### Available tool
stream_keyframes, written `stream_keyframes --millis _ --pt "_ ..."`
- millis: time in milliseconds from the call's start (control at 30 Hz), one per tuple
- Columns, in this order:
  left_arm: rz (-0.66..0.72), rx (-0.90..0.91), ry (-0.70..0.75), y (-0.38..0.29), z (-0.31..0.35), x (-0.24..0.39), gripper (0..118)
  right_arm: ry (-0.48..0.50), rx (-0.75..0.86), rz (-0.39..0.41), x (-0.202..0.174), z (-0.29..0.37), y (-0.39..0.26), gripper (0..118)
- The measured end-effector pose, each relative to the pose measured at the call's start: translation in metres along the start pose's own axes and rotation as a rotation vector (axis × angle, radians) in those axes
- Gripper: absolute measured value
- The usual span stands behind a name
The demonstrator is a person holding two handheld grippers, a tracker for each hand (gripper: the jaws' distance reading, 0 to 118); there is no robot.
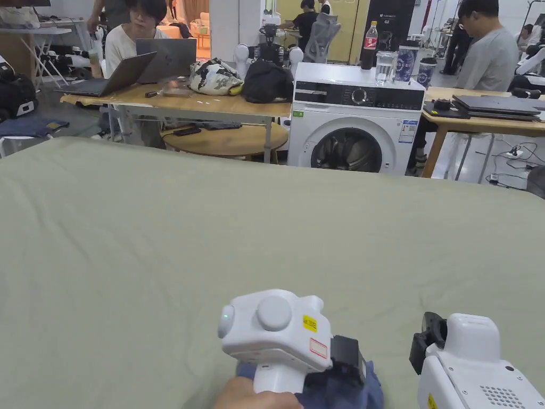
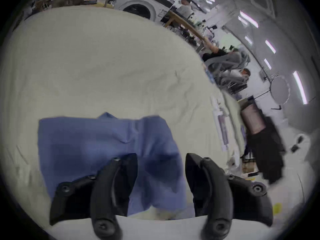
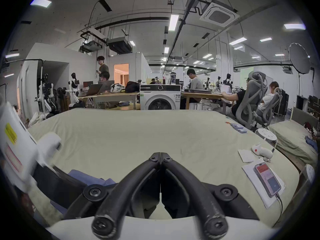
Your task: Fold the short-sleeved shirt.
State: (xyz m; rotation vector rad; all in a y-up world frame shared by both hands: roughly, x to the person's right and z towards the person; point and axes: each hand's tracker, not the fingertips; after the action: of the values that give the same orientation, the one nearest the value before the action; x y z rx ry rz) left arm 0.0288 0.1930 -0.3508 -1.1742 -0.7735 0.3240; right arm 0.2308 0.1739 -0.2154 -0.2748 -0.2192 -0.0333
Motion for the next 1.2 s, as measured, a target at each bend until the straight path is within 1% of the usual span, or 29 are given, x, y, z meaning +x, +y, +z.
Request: stream_keyframes --millis 100,167,200,267,300,333,367,400,433,467,533,567,633,667,733,833,867,933,1000,1100,1167,1200 --pt "-0.017 0.054 -0.075 0.007 0.034 -0.006 56 0.001 -0.002 -0.001 0.001 0.001 0.001 0" --pt "-0.026 0.091 -0.074 0.009 0.040 -0.014 55 0.001 -0.002 -0.005 0.001 0.002 0.001 0" --pt "-0.032 0.098 -0.059 0.009 0.037 -0.017 42 0.000 -0.001 -0.007 0.001 0.002 0.001 0" --pt "-0.005 0.063 -0.025 0.013 0.017 -0.025 6 0.002 -0.001 -0.013 0.001 0.002 0.002 0" --pt "0.018 0.029 -0.055 0.012 0.005 -0.031 3 0.003 -0.001 -0.015 0.001 0.002 0.002 0" --pt "0.044 -0.009 -0.103 0.010 -0.008 -0.037 3 0.004 -0.002 -0.015 0.000 0.001 0.001 0" --pt "0.085 -0.057 -0.202 0.007 -0.026 -0.042 2 0.005 -0.002 -0.014 0.000 0.002 0.001 0" --pt "0.116 -0.091 -0.263 0.005 -0.038 -0.045 2 0.005 -0.001 -0.012 0.000 0.002 0.001 0" --pt "0.135 -0.108 -0.283 0.001 -0.051 -0.046 2 0.004 -0.002 -0.009 0.001 0.002 0.000 0" --pt "0.137 -0.094 -0.281 -0.003 -0.061 -0.046 1 0.003 -0.002 -0.008 0.001 0.002 -0.001 0" --pt "0.116 -0.090 -0.231 -0.005 -0.082 -0.046 0 0.001 -0.006 -0.009 0.003 0.001 -0.002 0" --pt "0.146 -0.103 -0.189 -0.007 -0.093 -0.050 0 0.001 -0.009 -0.010 0.004 0.001 -0.002 0" --pt "0.181 -0.102 -0.218 -0.012 -0.104 -0.055 0 -0.002 -0.013 -0.010 0.006 0.002 -0.002 0" --pt "0.178 -0.095 -0.227 -0.014 -0.104 -0.053 0 -0.002 -0.014 -0.009 0.007 0.002 -0.002 0" --pt "0.101 -0.091 -0.183 -0.014 -0.101 -0.045 0 -0.005 -0.015 -0.008 0.008 0.002 -0.003 0" --pt "0.113 -0.113 -0.177 -0.007 -0.088 -0.038 0 -0.007 -0.013 -0.007 0.009 0.001 -0.002 0" --pt "0.090 -0.109 -0.173 -0.006 -0.079 -0.034 0 -0.007 -0.010 -0.008 0.009 0.001 -0.002 0" --pt "-0.040 -0.049 -0.144 -0.005 -0.053 -0.022 0 -0.010 0.003 -0.012 0.009 0.000 0.000 0" --pt "-0.178 0.080 -0.079 -0.007 -0.020 -0.012 0 -0.015 0.016 -0.014 0.007 -0.002 0.002 0" --pt "-0.265 0.286 0.013 -0.017 0.023 -0.015 0 -0.013 0.030 -0.013 0.002 -0.009 0.005 0" --pt "-0.330 0.493 0.165 -0.028 0.049 -0.019 0 -0.012 0.041 -0.011 -0.002 -0.014 0.007 0" --pt "-0.345 0.573 0.207 -0.034 0.057 -0.021 0 -0.011 0.047 -0.013 -0.004 -0.016 0.008 0"
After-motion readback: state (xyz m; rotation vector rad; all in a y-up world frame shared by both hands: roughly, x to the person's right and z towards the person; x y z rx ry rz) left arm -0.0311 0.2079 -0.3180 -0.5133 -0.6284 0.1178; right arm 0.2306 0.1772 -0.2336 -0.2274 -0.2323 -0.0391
